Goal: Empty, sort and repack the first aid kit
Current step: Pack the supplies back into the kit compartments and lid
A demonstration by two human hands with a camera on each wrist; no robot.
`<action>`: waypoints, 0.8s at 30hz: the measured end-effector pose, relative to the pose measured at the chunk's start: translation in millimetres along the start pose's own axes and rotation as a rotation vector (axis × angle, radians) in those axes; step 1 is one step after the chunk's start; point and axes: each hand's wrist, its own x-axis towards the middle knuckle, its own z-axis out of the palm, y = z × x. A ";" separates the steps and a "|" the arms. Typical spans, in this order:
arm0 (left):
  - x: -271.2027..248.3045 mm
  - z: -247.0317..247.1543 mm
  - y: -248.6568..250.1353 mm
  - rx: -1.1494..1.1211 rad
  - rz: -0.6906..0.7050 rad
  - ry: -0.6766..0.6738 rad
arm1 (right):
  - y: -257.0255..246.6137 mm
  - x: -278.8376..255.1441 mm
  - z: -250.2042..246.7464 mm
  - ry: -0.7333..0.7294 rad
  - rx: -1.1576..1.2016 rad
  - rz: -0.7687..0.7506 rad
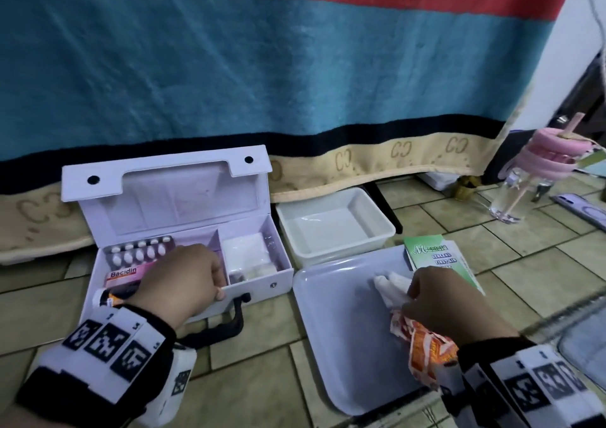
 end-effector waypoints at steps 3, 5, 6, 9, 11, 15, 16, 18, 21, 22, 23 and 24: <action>-0.5 0.2 1.0 0.003 -0.015 0.003 | -28.1 -0.4 -25.0 0.007 0.053 -0.107; -0.1 0.2 1.6 0.006 -0.025 0.007 | -55.6 2.1 -38.0 0.004 0.172 -0.206; -0.3 -0.1 2.1 0.007 -0.030 0.009 | -71.1 4.2 -41.9 0.001 0.234 -0.257; -1.5 -0.3 1.9 0.019 -0.039 0.019 | -117.3 18.4 -36.8 0.062 0.412 -0.393; -0.8 1.0 -0.2 0.015 -0.031 0.030 | -145.5 29.9 -22.9 0.084 0.381 -0.486; -0.1 3.7 -2.9 0.029 0.030 0.044 | -176.6 44.9 13.1 -0.021 0.151 -0.607; 0.0 4.2 -3.3 0.035 0.039 0.047 | -178.7 46.6 17.7 -0.037 0.109 -0.605; 0.2 4.9 -3.7 0.031 0.033 0.051 | -178.6 48.4 20.3 -0.059 0.059 -0.595; 2.3 6.0 -3.5 0.019 0.024 0.043 | -174.6 49.8 20.5 -0.076 0.004 -0.629; 2.6 6.2 -3.4 0.015 0.023 0.040 | -173.6 49.0 20.9 -0.085 -0.002 -0.639; 2.9 6.7 -3.2 0.010 0.022 0.039 | -172.4 47.7 21.4 -0.096 -0.007 -0.650; 3.1 6.8 -3.0 0.008 0.023 0.040 | -171.9 46.9 22.5 -0.107 -0.024 -0.662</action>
